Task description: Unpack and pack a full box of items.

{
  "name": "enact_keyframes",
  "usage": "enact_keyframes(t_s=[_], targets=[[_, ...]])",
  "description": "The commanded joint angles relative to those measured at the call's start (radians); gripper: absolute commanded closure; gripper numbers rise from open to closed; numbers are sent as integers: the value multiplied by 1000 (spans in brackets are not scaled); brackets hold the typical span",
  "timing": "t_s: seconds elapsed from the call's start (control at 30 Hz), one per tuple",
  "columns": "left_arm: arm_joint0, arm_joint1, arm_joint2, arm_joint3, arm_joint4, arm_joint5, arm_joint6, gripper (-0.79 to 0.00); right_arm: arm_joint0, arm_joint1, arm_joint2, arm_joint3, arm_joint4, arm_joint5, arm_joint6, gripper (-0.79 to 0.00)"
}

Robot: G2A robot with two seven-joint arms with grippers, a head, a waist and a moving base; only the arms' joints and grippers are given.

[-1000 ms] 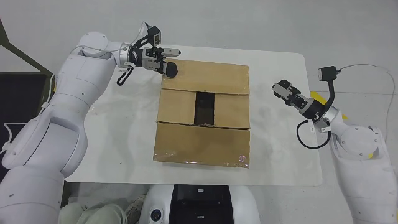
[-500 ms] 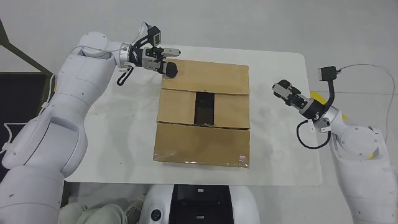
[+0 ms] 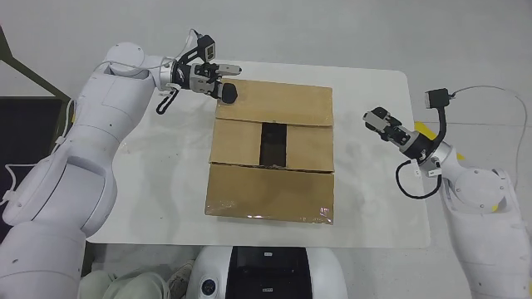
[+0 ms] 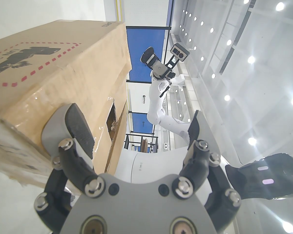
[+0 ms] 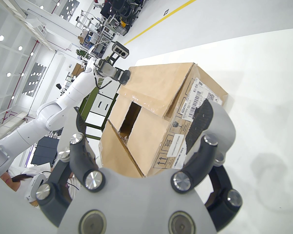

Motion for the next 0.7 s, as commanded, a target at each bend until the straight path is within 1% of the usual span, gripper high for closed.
enact_keyframes(t_s=[0.0,0.1,0.23,0.37,0.53,0.67], targets=[[0,0,0,0,0,0,0,-785,-6,2,3,-8,19,39,16,-785],[0,0,0,0,0,0,0,-785,-27,8,20,-23,35,86,54,-785],[0,0,0,0,0,0,0,-785,-81,13,42,-51,124,151,124,-785],[0,0,0,0,0,0,0,-785,-143,19,60,-83,157,197,169,-785],[0,0,0,0,0,0,0,-785,-213,26,72,-133,168,223,217,-785],[0,0,0,0,0,0,0,-785,-256,33,70,-172,110,236,237,-785]])
